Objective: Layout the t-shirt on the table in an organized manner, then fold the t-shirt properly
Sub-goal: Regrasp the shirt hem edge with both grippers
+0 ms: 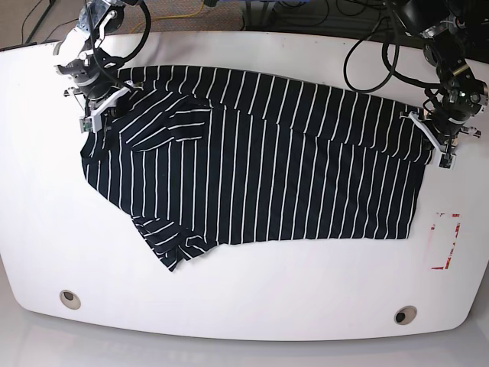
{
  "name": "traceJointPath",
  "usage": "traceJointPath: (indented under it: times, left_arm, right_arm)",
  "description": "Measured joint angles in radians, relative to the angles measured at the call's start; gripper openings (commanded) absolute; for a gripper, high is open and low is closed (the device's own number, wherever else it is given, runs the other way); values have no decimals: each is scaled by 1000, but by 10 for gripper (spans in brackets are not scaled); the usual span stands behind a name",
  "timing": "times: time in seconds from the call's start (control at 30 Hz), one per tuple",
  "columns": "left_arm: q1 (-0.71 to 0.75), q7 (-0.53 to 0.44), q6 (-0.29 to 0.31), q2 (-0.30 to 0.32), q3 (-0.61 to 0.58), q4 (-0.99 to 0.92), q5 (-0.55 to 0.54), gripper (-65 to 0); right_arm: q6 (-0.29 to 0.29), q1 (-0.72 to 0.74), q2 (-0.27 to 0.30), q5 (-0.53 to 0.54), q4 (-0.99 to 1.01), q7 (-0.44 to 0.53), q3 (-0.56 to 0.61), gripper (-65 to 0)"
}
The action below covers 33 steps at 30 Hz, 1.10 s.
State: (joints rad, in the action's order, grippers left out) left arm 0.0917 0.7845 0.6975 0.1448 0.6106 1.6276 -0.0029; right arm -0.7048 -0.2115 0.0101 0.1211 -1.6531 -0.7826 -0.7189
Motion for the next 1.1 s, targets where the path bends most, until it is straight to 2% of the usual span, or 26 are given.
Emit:
traceJointPath:
  times: [0.13,0.73,0.93,1.1]
  left_arm:
    - [3,0,2,-3,0,0,-2,-650]
    - [55,4,1,-7,-1,-4,-4,-650]
    - [70,-2,0,-8,-1,-51,-5,-650]
    - [66,-56,-1,0,1,-104,-40,-650]
  right_arm:
    - [-3,-10,21,21,28,47,0,-636]
    - [-3,-111,115,41,24,68,-2,-636]
    - [-3,-122,126,42,21,67,-2,-636]
    - [-2,-124,125,26,2,48,-2,-636]
